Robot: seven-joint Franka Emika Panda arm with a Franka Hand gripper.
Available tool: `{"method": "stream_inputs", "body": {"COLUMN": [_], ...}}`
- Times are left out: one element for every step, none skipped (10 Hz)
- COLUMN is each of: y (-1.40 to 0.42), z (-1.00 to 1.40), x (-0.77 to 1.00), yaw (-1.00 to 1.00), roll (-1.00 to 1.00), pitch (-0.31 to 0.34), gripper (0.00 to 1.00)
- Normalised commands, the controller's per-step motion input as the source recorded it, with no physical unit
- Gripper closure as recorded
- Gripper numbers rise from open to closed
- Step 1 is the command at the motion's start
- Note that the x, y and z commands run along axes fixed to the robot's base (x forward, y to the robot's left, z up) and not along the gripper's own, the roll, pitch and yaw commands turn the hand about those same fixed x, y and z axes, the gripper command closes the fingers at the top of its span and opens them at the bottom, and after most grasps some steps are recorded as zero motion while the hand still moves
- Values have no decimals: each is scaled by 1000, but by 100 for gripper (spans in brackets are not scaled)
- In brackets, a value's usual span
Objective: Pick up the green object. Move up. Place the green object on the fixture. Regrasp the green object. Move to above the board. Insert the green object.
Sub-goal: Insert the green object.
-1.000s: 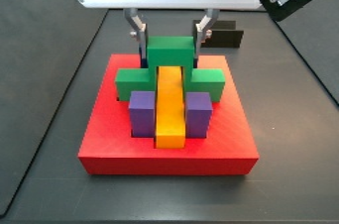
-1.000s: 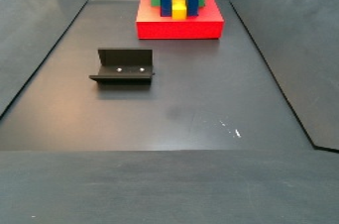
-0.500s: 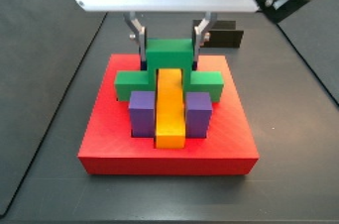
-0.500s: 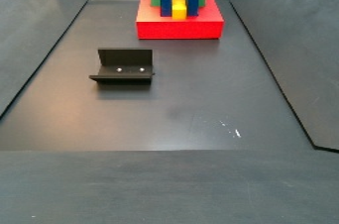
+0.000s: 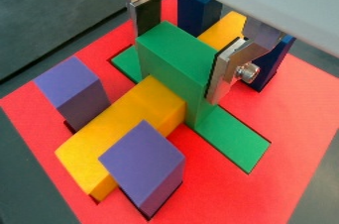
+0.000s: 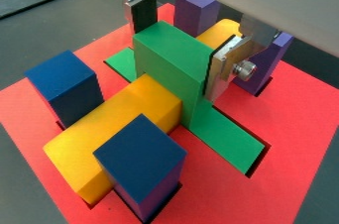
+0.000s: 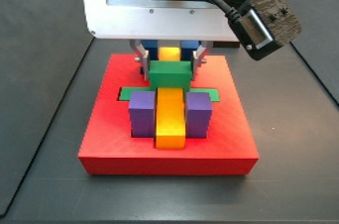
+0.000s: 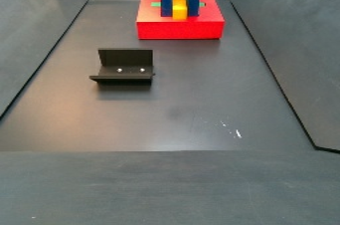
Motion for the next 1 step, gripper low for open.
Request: {"method": "stream_inputs", "body": {"y": [0], "z": [0], "x": [0], "yaw": [0], "roll": [0], "pitch": [0], "gripper": [100]}}
